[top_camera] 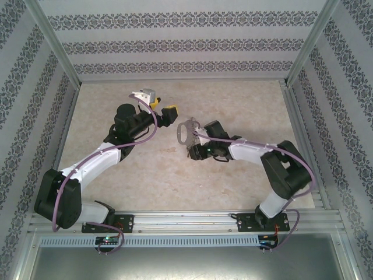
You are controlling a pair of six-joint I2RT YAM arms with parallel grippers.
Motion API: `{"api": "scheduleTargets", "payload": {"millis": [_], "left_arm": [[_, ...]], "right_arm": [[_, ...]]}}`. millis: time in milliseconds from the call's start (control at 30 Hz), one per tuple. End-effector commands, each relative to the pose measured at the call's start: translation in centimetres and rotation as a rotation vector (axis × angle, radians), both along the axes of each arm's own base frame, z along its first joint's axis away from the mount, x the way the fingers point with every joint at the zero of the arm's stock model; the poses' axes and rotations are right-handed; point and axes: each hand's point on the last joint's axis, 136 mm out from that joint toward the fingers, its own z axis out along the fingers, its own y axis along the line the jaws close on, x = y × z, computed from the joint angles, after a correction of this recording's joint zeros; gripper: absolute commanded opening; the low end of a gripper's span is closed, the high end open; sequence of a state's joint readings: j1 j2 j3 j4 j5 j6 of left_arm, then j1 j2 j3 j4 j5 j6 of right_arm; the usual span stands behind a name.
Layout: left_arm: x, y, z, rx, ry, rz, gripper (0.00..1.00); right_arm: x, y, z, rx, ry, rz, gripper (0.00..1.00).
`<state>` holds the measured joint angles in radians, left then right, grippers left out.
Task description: Put the keys on the keyring
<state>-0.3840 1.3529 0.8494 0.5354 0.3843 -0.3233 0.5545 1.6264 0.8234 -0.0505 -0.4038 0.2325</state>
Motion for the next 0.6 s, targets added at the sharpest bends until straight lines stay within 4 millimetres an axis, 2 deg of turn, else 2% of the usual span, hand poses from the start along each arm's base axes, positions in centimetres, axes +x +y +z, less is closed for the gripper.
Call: {"api": "scheduleTargets", "payload": {"millis": [0,133,167,333,400,567], "left_arm": [[0.0,0.2,1.2,-0.013,0.000,-0.004,1.00],[-0.3,0.4,1.5,-0.020,-0.003,0.000,1.00],[-0.4,0.4,1.6,-0.022,-0.004,-0.002,1.00],[-0.6,1.1,1.4,-0.020,-0.002,0.033,1.00],[-0.6,2.0,1.3,-0.021,-0.014,0.082,1.00],[-0.6,5.0,1.1,0.023,-0.085,0.246,1.00]], "right_arm": [[-2.3,-1.1,2.4,0.042,-0.009,0.007,0.47],[-2.8,-3.5,5.7,0.074,-0.071,-0.054,0.60],[-2.8,-4.2,6.6,0.082,-0.093,-0.074,0.68],[-1.8,-7.1,10.8,0.102,-0.211,-0.173,0.82],[-0.8,-8.7,12.3,0.088,-0.276,-0.241,0.98],[2.7,-13.7,14.8,0.004,-0.425,-0.479,0.98]]}}
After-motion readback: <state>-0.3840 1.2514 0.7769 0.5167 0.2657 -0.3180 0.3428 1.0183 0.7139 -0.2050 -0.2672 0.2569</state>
